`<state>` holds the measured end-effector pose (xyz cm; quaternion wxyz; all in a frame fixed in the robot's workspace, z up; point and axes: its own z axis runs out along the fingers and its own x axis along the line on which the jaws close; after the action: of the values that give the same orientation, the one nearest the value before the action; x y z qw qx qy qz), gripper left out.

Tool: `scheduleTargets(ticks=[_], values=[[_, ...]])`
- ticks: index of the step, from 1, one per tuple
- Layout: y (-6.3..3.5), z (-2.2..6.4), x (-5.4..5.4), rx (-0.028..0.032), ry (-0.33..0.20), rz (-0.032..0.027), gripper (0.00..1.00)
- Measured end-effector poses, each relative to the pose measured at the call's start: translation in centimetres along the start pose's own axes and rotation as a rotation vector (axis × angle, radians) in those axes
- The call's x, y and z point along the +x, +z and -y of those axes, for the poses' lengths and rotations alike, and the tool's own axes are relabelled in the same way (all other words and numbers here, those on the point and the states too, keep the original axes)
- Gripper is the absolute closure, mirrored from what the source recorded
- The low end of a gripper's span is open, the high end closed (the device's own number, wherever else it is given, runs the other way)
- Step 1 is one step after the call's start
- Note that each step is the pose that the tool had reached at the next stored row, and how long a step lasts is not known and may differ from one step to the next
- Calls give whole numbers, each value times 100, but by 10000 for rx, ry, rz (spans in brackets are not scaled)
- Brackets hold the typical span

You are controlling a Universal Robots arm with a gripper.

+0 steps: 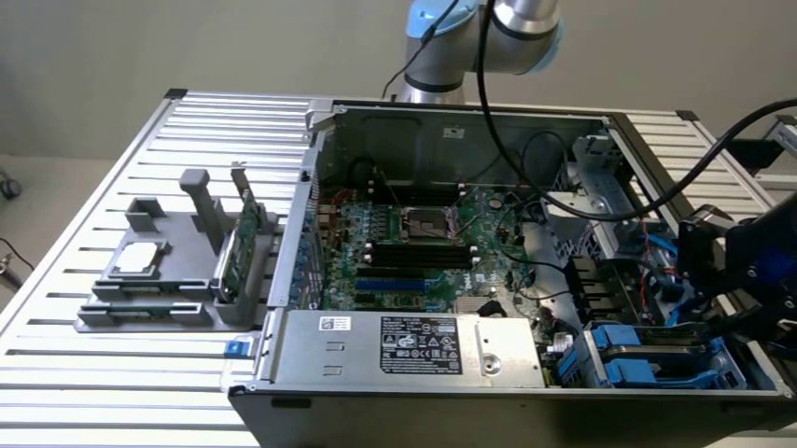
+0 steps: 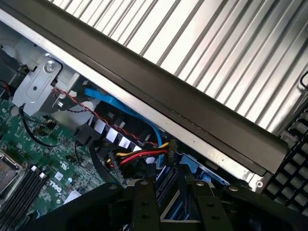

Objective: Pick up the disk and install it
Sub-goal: 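Insert the first disk wire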

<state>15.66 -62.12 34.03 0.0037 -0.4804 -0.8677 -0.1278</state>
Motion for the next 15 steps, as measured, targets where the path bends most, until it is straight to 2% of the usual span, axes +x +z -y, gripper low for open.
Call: scheduleTargets(ticks=[7, 9, 15], values=[[32, -7, -20, -155, 95, -307, 67], [36, -15, -28, -166, 115, -335, 67], [43, -26, -40, -142, 226, -365, 67]])
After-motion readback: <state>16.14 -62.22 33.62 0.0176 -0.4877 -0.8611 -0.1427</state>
